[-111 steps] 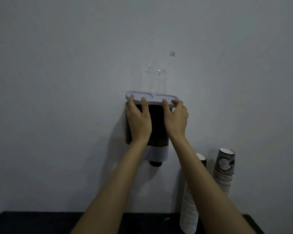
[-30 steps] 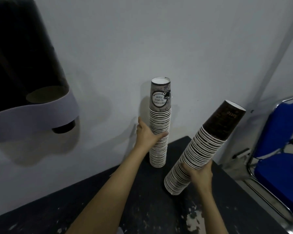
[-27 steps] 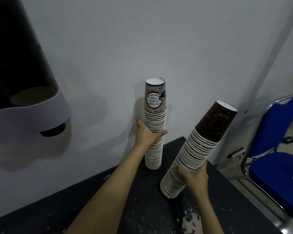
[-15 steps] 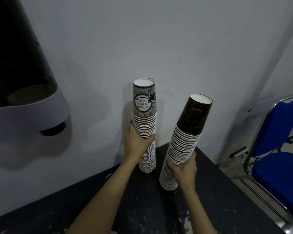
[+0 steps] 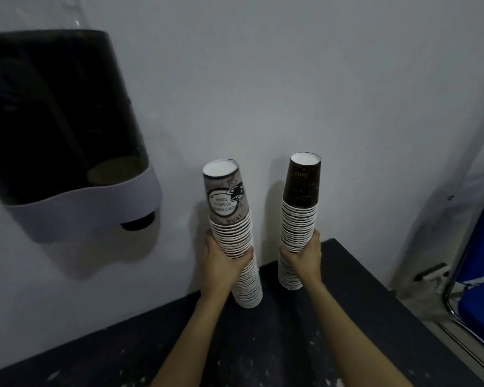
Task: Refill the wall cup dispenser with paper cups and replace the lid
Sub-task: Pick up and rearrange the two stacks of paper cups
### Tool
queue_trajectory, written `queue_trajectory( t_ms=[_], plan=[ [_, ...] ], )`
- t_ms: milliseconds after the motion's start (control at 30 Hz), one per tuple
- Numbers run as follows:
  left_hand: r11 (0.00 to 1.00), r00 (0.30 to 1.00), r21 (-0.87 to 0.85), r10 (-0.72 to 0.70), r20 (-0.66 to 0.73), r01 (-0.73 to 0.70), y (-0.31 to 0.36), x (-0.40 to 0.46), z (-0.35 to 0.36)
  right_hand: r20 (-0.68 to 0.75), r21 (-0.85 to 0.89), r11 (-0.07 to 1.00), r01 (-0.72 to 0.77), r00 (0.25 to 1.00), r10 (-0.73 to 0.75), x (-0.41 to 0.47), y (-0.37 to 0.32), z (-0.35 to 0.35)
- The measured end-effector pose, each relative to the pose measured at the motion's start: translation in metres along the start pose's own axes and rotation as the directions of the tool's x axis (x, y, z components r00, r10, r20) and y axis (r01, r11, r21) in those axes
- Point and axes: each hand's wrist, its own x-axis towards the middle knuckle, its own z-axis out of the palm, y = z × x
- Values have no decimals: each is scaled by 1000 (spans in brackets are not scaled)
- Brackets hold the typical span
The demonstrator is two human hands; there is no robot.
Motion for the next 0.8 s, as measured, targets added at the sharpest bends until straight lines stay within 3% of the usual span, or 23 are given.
queue_trajectory(
  t_ms=[67,133,200,267,300,367,433,533,667,800],
  plan=[
    [1000,1000,17,3,30,-4,4,1,3,33,-18,1000,-26,999,26,-1,-3,-3],
    [1000,998,26,10,59,-12,8,1,6,97,-110,984,-142,984,152,-2,-10,-7],
    [1000,996,18,10,87,-12,10,5,8,182,-274,914,-299,917,354,-8,-23,-17],
    [1000,993,10,0,116,-1,11,10,9,343,-424,870,-251,845,410,-27,-45,-32],
    [1000,993,9,-4,122,3,12,11,9,421,-428,892,-145,842,339,-36,-57,-37],
    [1000,992,18,-4,124,2,12,13,10,511,-245,969,30,853,102,-52,-78,-39],
    [1000,994,22,5,109,-7,10,11,10,452,-72,986,148,887,-100,-60,-99,-29],
    [999,991,10,31,128,-33,8,10,9,319,87,956,279,902,-292,-55,-127,-9],
    [998,985,-32,54,162,-49,12,11,7,343,122,926,358,860,-378,-36,-145,12],
    [998,986,-40,59,158,-53,13,14,8,329,99,932,349,873,-361,-27,-139,19]
  ],
)
